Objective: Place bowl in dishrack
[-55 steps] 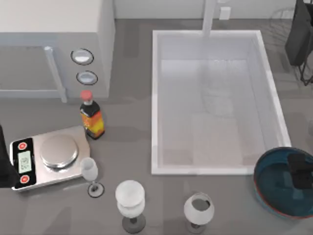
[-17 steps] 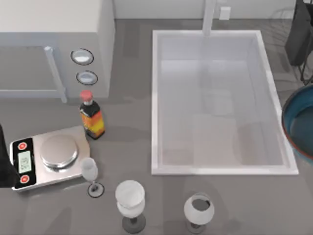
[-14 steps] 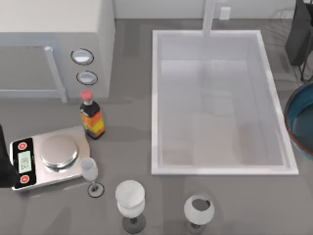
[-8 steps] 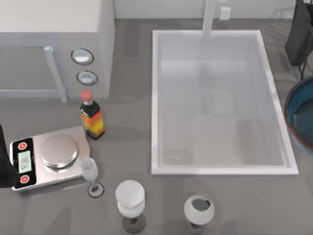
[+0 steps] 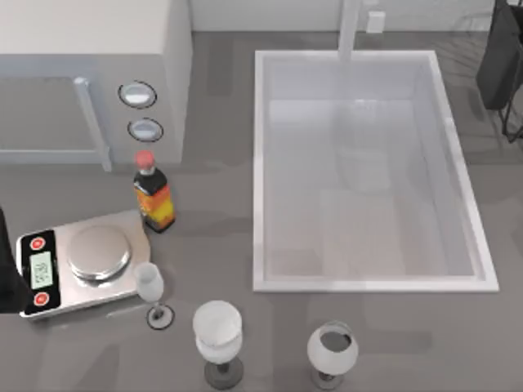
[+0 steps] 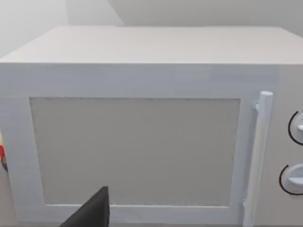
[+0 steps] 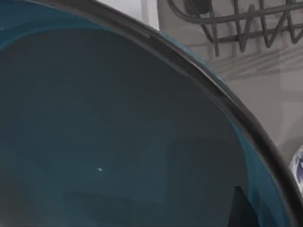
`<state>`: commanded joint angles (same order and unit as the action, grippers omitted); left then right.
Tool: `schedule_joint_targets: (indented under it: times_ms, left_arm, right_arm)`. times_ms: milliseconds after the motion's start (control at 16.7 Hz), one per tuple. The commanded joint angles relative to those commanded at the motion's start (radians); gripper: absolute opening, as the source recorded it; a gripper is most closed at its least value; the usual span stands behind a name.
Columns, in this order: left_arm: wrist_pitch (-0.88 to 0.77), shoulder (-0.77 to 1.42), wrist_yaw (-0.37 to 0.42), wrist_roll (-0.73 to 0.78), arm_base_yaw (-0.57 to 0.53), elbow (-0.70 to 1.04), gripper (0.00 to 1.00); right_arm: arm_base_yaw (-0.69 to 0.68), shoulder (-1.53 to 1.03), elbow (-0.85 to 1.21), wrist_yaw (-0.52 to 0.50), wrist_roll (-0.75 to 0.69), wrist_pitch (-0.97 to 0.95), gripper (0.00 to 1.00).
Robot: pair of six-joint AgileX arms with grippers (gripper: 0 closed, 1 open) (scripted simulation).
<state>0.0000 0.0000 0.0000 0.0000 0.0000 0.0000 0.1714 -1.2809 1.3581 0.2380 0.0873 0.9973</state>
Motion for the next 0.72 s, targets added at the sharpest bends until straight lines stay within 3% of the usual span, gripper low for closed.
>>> schedule_joint_targets:
  times_ms: [420,720]
  left_arm:
    - [0.000,0.000,0.000,0.000,0.000,0.000,1.00]
    - [0.000,0.000,0.000,0.000,0.000,0.000,1.00]
  right_arm:
    - [0.317,0.185,-0.152,0.258,-0.049,-0.621,0.00]
    - [0.452,0.284,-0.208,0.370,-0.070,-0.837,0.00]
